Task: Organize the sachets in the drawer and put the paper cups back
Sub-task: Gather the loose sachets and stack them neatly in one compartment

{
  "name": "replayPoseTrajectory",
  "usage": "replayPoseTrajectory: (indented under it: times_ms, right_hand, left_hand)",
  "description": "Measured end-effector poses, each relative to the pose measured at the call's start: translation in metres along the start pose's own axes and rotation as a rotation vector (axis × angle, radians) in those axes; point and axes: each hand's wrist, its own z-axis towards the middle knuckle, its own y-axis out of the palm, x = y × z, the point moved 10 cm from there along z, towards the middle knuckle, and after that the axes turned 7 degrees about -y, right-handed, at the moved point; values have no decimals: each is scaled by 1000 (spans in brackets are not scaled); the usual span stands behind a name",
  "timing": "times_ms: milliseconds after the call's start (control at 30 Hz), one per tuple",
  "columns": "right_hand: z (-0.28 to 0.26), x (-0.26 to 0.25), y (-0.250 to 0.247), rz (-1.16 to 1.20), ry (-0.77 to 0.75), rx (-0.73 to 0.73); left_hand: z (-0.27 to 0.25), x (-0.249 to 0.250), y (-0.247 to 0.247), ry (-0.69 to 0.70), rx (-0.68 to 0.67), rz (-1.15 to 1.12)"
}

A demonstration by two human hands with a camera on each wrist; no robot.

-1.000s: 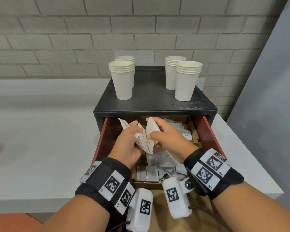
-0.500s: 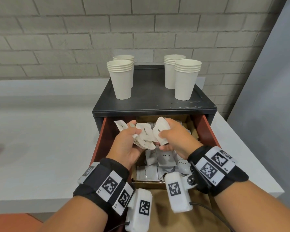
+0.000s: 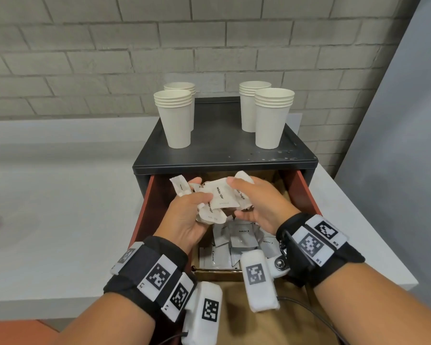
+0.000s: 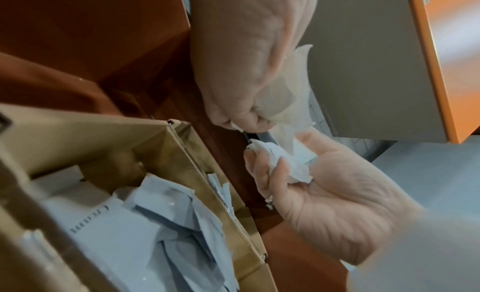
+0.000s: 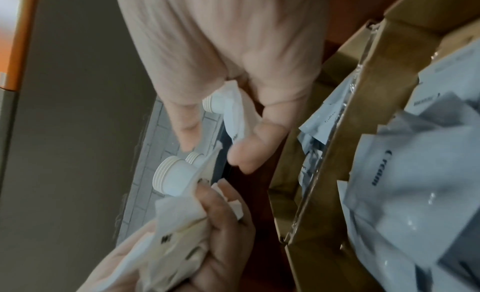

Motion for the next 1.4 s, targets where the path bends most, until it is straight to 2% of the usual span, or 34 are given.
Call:
replayPoseTrajectory:
  times_ms: [67,133,300,433,500,633,733,900,1033,1267,1400]
  right_hand:
    - [-5,3,15,-22,-4,-121]
    - [-5,3,18,-46,-36,-136]
    - [3,-7,-8,-59,-86,59]
    - [3,-14,-22,-136,-104,137]
    - [3,-11,-16,-181,-96,96]
    - [0,1,13,-211,-62,-93]
    - [1,4,20,-228,-70,-138]
    - [5,-4,1,-154,-70,-12]
    - [5,-13,-10,-234,-103,91]
    - [-2,-14,28,-508,-235,-185]
    - [-2,-14,25,-590,-267,-178]
  left_hand:
    - [-2,-2,3,-1,-18,23]
    - [-3,-3,1,-13,-2,47]
    - [-3,-5,-4,-61,39,20]
    - [0,-6,-4,-66,24,19]
    - [-1,-8,-2,-80,11,11]
    - [-1,-14,0,-120,-30,4]
    - [0,-15,1,-129,-53,22]
    - [-3,-16,7,-147,-109,52]
    - [-3,-19,6,-169,-99,111]
    - [-3,-25,6,-195,-106,177]
    - [-4,-27,7,-205,-102,206]
